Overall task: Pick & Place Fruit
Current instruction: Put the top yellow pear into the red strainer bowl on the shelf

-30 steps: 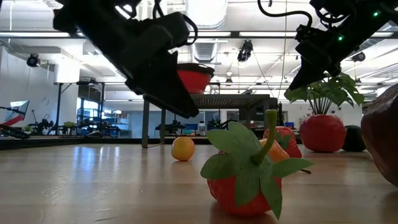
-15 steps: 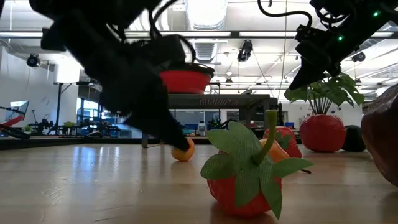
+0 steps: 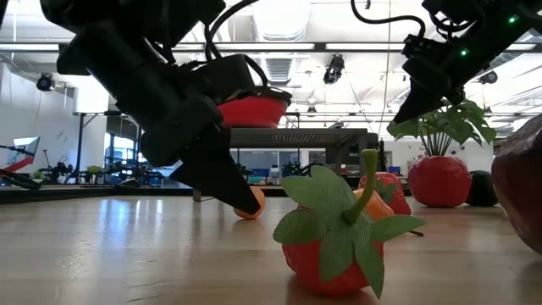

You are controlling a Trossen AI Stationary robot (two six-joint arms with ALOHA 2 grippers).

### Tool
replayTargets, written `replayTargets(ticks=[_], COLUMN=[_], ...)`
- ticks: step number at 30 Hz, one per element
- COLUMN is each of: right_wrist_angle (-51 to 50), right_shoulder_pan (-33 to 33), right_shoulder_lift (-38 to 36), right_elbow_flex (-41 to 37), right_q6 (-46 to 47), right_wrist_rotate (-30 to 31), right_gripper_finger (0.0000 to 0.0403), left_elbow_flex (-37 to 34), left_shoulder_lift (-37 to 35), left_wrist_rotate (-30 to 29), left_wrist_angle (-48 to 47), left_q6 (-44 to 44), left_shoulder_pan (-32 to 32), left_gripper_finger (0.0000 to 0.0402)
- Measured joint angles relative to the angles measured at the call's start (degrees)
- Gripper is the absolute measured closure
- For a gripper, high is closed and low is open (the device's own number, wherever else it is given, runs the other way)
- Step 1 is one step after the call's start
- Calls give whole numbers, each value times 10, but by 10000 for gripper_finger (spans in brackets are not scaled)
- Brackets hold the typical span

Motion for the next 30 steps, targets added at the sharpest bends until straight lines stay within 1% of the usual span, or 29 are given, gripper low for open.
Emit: replayTargets(ticks=[12,15,30], right_wrist_angle=[0,1,3], right_shoulder_pan=[0,0,0], right_shoulder_lift=[0,0,0], right_elbow_flex=[0,0,0], right_q6=[0,0,0], right_wrist_rotate=[0,0,0], right_gripper_finger=[394,394,394], left_elbow_flex=[0,0,0], left_shoulder_lift=[15,15,15], left_wrist_rotate=[-3,-2,1], left_wrist_angle=[6,6,8], left_q6=[-7,-7,-11], left_shoulder_pan=[0,0,0], left_gripper_finger=[104,111,212])
